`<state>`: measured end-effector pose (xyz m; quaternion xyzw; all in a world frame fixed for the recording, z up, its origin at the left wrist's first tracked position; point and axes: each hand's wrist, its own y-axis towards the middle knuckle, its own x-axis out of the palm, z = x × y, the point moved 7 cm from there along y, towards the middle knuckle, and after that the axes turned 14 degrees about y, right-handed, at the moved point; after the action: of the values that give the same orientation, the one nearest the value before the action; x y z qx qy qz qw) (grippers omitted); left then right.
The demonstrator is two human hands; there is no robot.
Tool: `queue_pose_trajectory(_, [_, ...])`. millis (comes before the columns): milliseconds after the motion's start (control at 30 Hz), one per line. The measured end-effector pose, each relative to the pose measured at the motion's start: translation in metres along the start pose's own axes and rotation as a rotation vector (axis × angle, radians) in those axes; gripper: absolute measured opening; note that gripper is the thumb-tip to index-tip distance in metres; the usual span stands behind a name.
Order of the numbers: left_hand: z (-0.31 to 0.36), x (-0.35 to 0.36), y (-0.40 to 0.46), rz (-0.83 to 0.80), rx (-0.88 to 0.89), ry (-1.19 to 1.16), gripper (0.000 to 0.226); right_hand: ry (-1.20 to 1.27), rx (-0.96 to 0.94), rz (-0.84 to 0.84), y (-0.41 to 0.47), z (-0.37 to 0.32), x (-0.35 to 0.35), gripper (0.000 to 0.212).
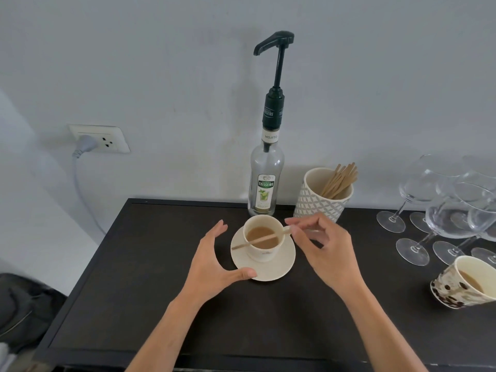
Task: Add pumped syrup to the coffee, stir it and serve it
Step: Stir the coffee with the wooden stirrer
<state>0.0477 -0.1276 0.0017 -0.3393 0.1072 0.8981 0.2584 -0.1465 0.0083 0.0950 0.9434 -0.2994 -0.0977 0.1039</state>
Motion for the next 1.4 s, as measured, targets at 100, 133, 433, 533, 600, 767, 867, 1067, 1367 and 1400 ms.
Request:
queue_pose_trajectory(100, [-0.002,0.009,0.002,0.005,-0.018,0.062,0.129,0.033,-0.058,0.057,0.012,-0.028,0.002,0.012])
queue_pose_trajectory(133, [-0.001,0.011,0.003,0.019,-0.022,0.075,0.127,0.01,-0.091,0.08,0.017,-0.036,0.001,0.013])
queue_pose_trajectory(433, [0.016,0.031,0.012,0.167,0.048,0.115,0.109,-0.313,-0.359,-0.111,0.039,-0.045,0.027,0.011])
queue_pose_trajectory(533, [0.015,0.032,0.013,0.175,0.065,0.14,0.105,-0.351,-0.39,-0.184,0.042,-0.04,0.035,0.014])
queue_pose_trajectory(600, [0.016,0.032,0.012,0.166,0.071,0.15,0.101,-0.431,-0.416,-0.218,0.046,-0.039,0.037,0.013])
queue_pose_trajectory(767, [0.015,0.033,0.011,0.174,0.02,0.137,0.098,-0.554,-0.454,-0.258,0.046,-0.044,0.042,0.009])
queue_pose_trajectory(867, [0.017,0.032,0.01,0.182,0.025,0.122,0.094,-0.367,-0.306,-0.305,0.049,-0.04,0.045,0.012])
queue_pose_trajectory(1067, [0.019,0.029,0.01,0.209,0.029,0.127,0.092,-0.57,-0.438,-0.242,0.055,-0.042,0.043,0.011])
queue_pose_trajectory(1367, [0.015,0.032,0.014,0.219,0.059,0.143,0.086,-0.53,-0.429,-0.244,0.06,-0.041,0.048,0.011])
queue_pose_trajectory(1400, [0.013,0.033,0.015,0.217,0.06,0.151,0.085,-0.56,-0.441,-0.245,0.06,-0.042,0.048,0.011])
